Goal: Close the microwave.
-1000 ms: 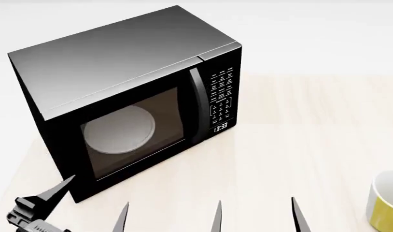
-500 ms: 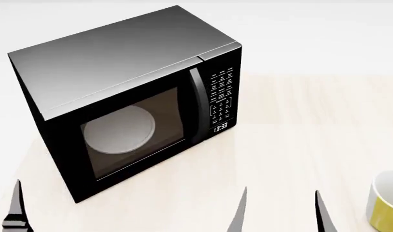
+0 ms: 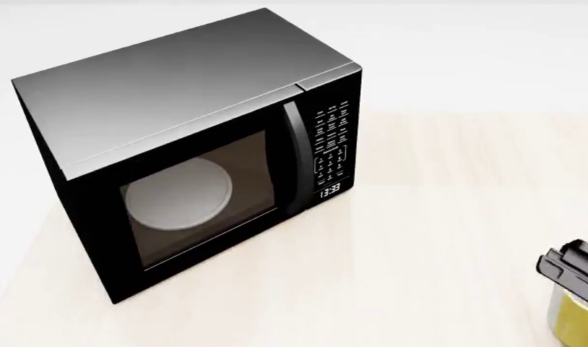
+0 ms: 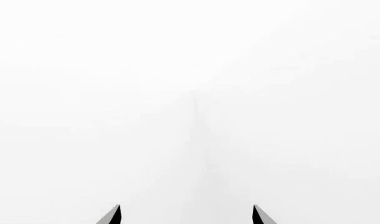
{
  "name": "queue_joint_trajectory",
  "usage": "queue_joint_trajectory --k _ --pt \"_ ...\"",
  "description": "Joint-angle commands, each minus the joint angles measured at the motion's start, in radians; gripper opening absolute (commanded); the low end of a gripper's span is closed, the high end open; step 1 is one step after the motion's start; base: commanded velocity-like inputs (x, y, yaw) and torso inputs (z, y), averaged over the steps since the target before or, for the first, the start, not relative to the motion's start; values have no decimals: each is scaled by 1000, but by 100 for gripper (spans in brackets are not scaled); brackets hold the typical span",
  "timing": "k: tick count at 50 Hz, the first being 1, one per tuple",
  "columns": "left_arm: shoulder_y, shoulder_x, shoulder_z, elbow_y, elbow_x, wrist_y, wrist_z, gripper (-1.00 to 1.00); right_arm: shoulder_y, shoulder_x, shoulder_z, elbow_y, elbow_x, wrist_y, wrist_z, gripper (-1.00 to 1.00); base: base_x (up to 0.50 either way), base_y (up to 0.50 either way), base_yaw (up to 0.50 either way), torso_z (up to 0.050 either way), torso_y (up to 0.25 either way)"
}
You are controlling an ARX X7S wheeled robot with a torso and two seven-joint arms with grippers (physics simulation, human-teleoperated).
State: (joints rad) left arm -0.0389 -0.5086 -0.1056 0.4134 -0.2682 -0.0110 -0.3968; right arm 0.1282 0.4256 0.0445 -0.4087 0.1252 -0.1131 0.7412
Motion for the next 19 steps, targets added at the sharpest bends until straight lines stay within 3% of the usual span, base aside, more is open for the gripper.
queue_joint_trajectory --k 1,19 --pt "-6 7 -73 80 54 -7 -67 100 15 16 163 -112 -28 79 87 100 0 0 0 0 0" --pt "-9 27 -81 53 64 1 -94 100 17 10 132 -92 -38 70 78 100 0 0 0 0 0"
